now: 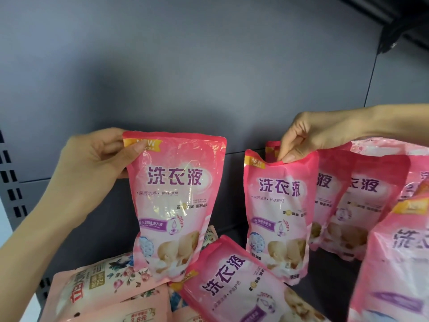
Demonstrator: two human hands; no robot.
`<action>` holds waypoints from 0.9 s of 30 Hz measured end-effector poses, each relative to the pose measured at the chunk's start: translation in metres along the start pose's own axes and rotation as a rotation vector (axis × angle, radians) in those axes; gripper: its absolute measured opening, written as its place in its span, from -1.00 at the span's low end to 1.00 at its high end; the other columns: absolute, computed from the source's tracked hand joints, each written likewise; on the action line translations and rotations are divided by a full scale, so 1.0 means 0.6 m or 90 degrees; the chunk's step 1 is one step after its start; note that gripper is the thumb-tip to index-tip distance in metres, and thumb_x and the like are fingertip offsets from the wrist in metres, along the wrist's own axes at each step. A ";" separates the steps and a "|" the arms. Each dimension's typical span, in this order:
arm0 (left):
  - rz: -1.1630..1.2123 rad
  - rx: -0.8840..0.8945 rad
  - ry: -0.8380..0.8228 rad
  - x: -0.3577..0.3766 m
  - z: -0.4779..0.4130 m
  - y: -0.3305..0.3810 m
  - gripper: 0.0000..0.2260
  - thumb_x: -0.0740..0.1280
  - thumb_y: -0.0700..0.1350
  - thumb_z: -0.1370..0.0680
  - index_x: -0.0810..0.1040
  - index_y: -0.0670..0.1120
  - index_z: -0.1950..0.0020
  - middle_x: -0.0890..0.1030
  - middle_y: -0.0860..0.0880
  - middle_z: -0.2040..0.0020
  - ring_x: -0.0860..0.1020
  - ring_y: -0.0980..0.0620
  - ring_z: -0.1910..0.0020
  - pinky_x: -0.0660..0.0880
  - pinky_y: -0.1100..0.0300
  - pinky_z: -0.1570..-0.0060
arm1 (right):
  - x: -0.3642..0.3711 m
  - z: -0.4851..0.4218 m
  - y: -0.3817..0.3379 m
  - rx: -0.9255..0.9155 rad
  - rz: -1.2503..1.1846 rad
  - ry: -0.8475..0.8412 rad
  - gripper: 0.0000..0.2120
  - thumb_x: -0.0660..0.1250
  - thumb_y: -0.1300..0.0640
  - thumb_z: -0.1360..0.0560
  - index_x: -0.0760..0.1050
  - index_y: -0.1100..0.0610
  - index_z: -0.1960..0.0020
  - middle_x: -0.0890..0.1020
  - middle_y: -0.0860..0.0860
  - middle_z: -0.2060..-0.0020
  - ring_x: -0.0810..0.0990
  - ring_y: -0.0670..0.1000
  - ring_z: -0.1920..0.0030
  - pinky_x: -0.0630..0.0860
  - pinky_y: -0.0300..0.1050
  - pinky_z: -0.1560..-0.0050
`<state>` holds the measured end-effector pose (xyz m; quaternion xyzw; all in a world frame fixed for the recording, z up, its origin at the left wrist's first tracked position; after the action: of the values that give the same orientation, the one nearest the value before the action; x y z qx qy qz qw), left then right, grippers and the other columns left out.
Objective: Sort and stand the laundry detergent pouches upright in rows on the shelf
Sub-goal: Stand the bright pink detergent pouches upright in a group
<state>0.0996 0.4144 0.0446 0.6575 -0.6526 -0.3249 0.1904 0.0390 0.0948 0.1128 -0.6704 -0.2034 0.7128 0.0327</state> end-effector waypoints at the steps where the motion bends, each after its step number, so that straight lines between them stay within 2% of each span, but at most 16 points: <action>1: 0.001 0.002 0.002 0.002 0.001 0.002 -0.88 0.30 -0.13 -0.50 0.58 0.08 0.12 0.68 0.18 0.25 0.65 0.20 0.25 0.53 0.43 0.33 | -0.001 0.004 -0.003 0.012 -0.011 0.014 -0.92 0.40 0.25 -0.44 0.67 0.15 0.13 0.70 0.04 0.25 0.62 -0.10 0.26 0.55 -0.17 0.16; 3: -0.001 0.006 0.003 0.003 0.002 0.005 -0.87 0.30 -0.15 -0.50 0.58 0.08 0.12 0.68 0.18 0.26 0.65 0.20 0.25 0.53 0.42 0.33 | -0.003 0.005 -0.001 0.017 -0.021 0.079 -0.91 0.39 0.27 -0.44 0.66 0.14 0.15 0.70 0.05 0.26 0.61 -0.11 0.27 0.55 -0.17 0.15; 6: 0.000 0.005 0.007 0.003 0.004 0.005 -0.87 0.31 -0.16 -0.50 0.59 0.06 0.12 0.68 0.18 0.26 0.65 0.19 0.27 0.53 0.41 0.33 | 0.002 0.002 0.000 0.031 -0.026 0.193 -0.90 0.39 0.28 -0.46 0.66 0.12 0.15 0.71 0.09 0.22 0.61 -0.08 0.23 0.56 -0.05 0.05; 11: -0.002 0.000 0.009 0.002 0.004 0.005 -0.88 0.31 -0.14 -0.50 0.58 0.08 0.13 0.67 0.19 0.27 0.65 0.20 0.26 0.53 0.42 0.35 | 0.005 -0.015 -0.002 0.045 -0.006 0.242 -0.83 0.38 0.29 -0.46 0.63 0.06 0.20 0.69 -0.07 0.27 0.59 -0.27 0.33 0.50 -0.44 0.23; 17: -0.008 -0.003 0.007 0.002 0.004 0.003 -0.88 0.30 -0.14 -0.50 0.57 0.08 0.14 0.67 0.20 0.27 0.64 0.20 0.26 0.52 0.43 0.35 | 0.009 -0.054 -0.004 0.057 0.027 0.316 -0.75 0.29 0.40 -0.45 0.62 0.09 0.16 0.64 -0.10 0.29 0.54 -0.37 0.40 0.43 -0.55 0.32; 21: -0.004 -0.011 0.021 0.003 0.003 0.001 -0.89 0.30 -0.15 -0.50 0.57 0.06 0.15 0.67 0.19 0.28 0.65 0.19 0.27 0.52 0.42 0.37 | 0.019 -0.067 0.002 0.066 0.070 0.283 -0.80 0.29 0.36 -0.47 0.62 0.11 0.10 0.66 -0.04 0.20 0.57 -0.28 0.29 0.45 -0.54 0.28; 24: -0.012 -0.017 0.011 0.009 -0.005 0.006 -0.91 0.31 -0.16 -0.51 0.59 0.00 0.12 0.68 0.14 0.23 0.65 0.16 0.26 0.55 0.38 0.33 | 0.010 -0.064 -0.006 0.067 0.176 0.262 -0.81 0.27 0.32 -0.48 0.61 0.12 0.06 0.67 -0.02 0.14 0.61 -0.08 0.13 0.43 -0.45 0.26; 27: -0.027 -0.017 -0.015 0.023 -0.022 0.015 -0.93 0.32 -0.17 -0.51 0.60 -0.08 0.12 0.69 0.06 0.21 0.65 0.14 0.25 0.59 0.31 0.27 | -0.002 -0.053 -0.028 0.015 0.213 0.317 -0.88 0.28 0.22 -0.52 0.60 0.17 0.04 0.66 -0.01 0.14 0.60 -0.04 0.08 0.39 -0.42 0.17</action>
<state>0.1011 0.3976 0.0576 0.6645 -0.6366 -0.3452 0.1845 0.0662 0.1177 0.1193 -0.8484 -0.0676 0.5243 -0.0286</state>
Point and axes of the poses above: each hand's wrist, its own z-axis away from the middle knuckle, its own x-axis out of the palm, y = z × x, the point moved 1 cm from there along -z, towards the middle knuckle
